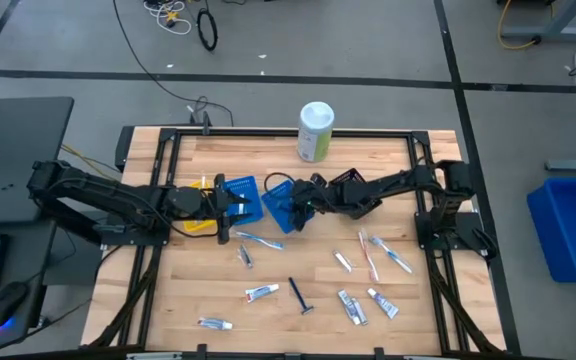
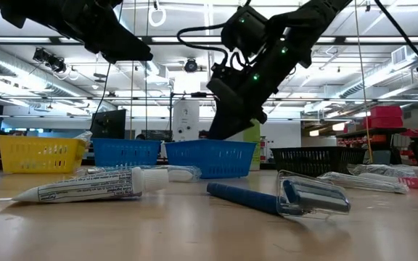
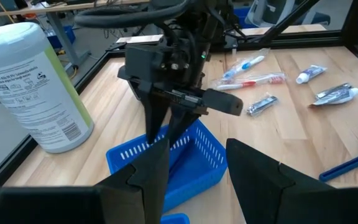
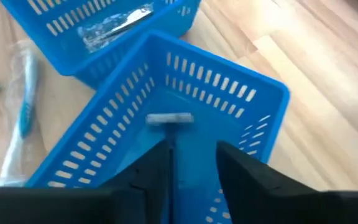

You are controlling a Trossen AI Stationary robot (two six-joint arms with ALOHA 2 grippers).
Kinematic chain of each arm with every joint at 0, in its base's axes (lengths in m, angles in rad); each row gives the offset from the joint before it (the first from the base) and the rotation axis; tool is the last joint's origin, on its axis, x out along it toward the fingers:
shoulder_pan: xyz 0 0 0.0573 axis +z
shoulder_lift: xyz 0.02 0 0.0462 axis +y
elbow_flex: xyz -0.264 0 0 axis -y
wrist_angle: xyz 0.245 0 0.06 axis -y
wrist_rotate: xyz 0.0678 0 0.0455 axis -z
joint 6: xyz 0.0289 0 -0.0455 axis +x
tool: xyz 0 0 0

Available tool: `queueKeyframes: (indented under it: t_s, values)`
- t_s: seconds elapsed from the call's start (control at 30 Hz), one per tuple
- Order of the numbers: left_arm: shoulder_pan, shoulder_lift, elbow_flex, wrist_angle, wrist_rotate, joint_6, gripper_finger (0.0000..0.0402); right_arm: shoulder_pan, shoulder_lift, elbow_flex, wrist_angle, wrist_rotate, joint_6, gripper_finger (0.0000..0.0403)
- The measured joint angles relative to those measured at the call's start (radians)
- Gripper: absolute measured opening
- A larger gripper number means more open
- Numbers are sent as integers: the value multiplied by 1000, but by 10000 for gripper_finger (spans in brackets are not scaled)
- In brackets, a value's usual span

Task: Pick & Place Travel size toiletries
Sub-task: Put the top blue razor into the right blue bin, then put the white toothpaste into the black bin

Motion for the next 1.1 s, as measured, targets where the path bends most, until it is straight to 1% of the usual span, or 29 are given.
queueKeyframes:
  t_s: [0.13,0.27,0.37,0.5,0.7,0.87,1.0,1.1]
  values:
    - [0,0,0,-1,0,2,167,1,-21,6,-7,-2,-67,178]
    - [0,0,0,-2,0,2,167,18,-75,23,-29,-3,-112,197]
    - [0,0,0,-3,0,2,167,40,-132,26,-72,-3,-119,203]
    - [0,0,0,-3,-1,2,167,85,-213,27,-214,-4,-100,199]
    - [0,0,0,-1,-12,2,167,178,-296,27,-489,-6,56,184]
    - [0,0,0,-1,-18,-6,167,250,-325,27,-698,-17,248,179]
    - [0,0,0,2,-18,-9,167,301,-327,26,-818,-127,405,181]
    - [0,0,0,2,-20,-10,167,337,-327,26,-859,-202,498,185]
